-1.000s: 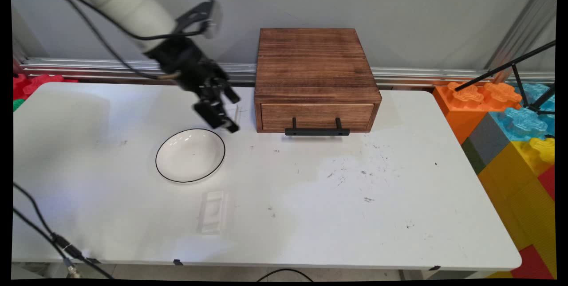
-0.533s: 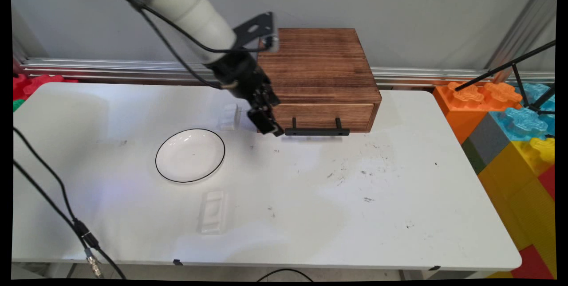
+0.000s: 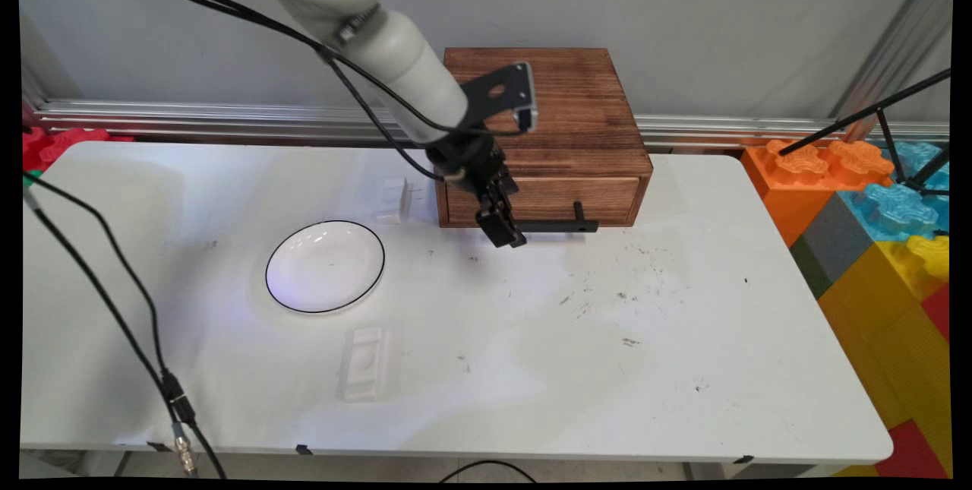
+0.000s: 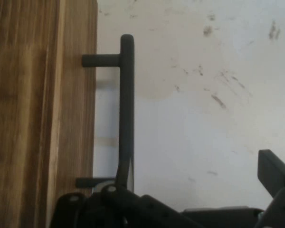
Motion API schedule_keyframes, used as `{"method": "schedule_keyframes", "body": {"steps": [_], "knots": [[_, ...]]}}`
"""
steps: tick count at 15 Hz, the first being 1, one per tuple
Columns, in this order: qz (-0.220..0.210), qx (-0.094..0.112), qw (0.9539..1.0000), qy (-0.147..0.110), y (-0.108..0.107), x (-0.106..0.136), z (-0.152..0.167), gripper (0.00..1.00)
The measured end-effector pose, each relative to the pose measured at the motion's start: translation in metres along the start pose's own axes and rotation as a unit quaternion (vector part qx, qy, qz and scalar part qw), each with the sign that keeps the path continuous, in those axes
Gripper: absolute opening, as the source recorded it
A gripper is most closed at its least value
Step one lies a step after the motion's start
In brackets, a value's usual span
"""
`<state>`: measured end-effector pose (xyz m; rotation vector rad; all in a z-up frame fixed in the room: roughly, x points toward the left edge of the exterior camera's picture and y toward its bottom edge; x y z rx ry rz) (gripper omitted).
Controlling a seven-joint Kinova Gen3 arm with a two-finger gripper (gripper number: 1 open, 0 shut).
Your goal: Open the drawer
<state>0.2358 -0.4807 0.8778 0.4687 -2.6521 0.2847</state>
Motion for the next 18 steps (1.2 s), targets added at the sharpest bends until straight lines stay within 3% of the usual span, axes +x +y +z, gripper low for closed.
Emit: {"method": "schedule_keyframes", "body": {"steps": [11,18], "knots": [[0.034,0.017,0.9992,-0.015,-0.001,0.004,0.063,1.00],[0.055,0.030,0.9979,-0.017,0.000,0.002,0.086,1.00]]}}
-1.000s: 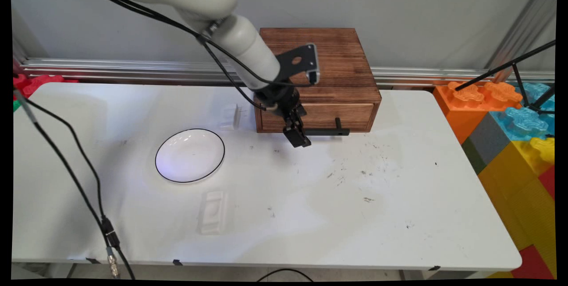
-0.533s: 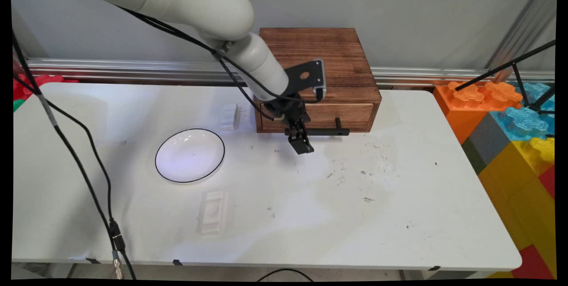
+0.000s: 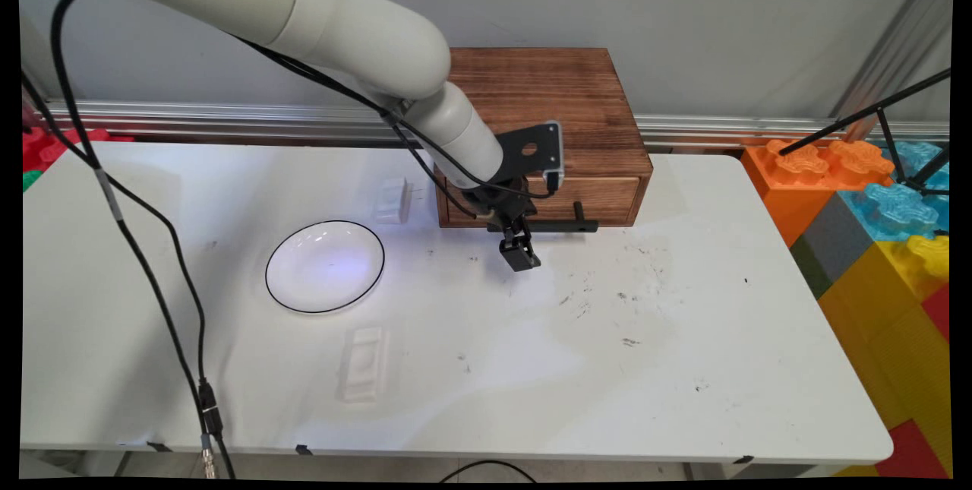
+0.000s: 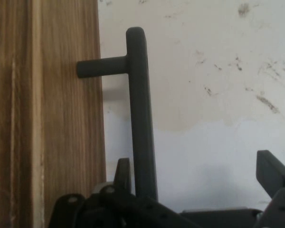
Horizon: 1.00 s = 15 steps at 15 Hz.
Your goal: Open the drawer
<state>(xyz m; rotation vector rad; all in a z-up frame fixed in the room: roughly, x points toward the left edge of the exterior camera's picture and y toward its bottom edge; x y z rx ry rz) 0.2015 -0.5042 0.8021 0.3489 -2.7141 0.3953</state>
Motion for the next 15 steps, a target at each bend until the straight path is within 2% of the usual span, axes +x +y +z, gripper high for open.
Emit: {"method": "schedule_keyframes", "body": {"steps": [15], "knots": [[0.016,0.009,0.9998,0.003,0.003,0.001,0.030,1.00]]}}
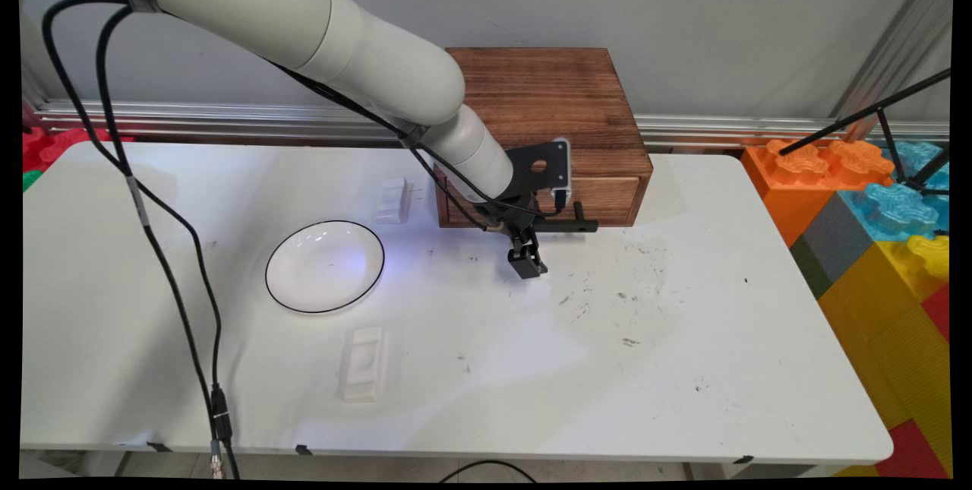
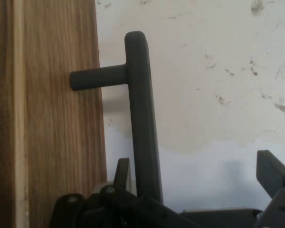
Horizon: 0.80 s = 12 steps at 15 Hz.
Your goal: Open the drawer
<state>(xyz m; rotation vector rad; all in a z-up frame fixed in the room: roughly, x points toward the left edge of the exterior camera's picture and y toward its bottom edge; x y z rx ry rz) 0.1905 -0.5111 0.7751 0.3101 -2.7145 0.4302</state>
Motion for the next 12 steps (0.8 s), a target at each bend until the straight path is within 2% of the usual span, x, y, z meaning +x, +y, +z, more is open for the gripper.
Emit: {"method": "schedule_keyframes", "body": {"steps": [7,12], "knots": [[-0.009,-0.005,0.9999,0.004,0.007,0.000,0.005,1.00],[-0.023,-0.017,0.9996,0.008,0.022,0.002,0.001,1.00]]}}
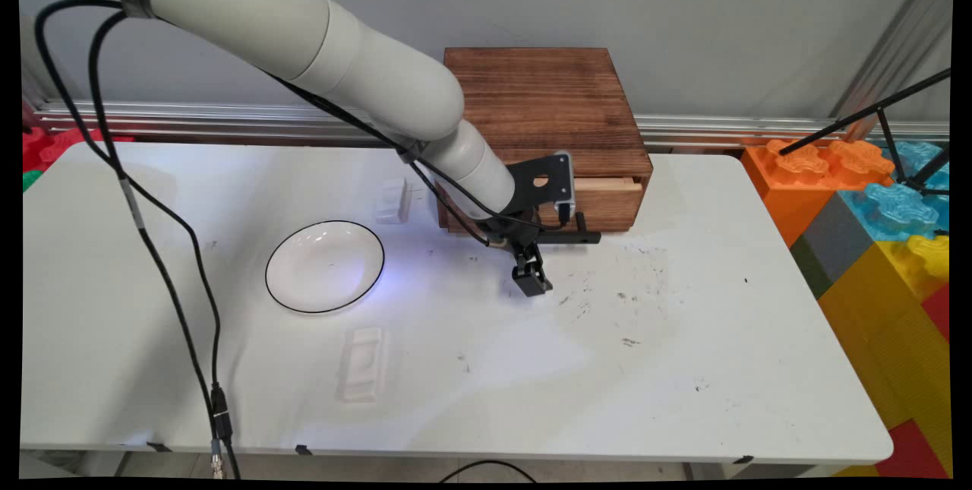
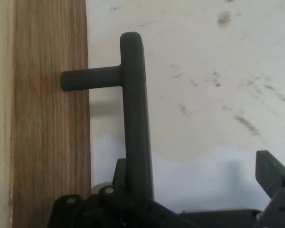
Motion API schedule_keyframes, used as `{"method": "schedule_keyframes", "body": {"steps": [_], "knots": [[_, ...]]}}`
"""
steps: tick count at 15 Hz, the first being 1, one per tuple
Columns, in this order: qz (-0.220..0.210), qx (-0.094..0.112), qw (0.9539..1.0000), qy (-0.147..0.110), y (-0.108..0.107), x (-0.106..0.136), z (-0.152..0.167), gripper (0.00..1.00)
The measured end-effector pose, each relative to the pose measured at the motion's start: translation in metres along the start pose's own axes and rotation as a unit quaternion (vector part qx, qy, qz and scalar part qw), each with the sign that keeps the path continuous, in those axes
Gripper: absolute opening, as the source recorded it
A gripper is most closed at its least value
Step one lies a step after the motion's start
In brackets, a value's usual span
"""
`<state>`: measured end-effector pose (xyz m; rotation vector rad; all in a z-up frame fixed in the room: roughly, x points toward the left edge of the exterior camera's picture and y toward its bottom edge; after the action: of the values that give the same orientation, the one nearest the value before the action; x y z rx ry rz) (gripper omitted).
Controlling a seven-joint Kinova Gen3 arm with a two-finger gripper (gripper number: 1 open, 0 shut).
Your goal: Open the drawer
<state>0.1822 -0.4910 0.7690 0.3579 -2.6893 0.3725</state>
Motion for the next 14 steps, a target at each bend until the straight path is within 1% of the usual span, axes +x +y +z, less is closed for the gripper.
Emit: {"method": "schedule_keyframes", "body": {"steps": [4,11,14], "knots": [[-0.007,-0.009,0.9999,0.003,0.015,0.001,-0.005,1.00],[-0.016,-0.032,0.9993,0.011,0.054,0.002,-0.018,1.00],[-0.021,-0.043,0.9987,0.016,0.074,0.003,-0.025,1.00]]}}
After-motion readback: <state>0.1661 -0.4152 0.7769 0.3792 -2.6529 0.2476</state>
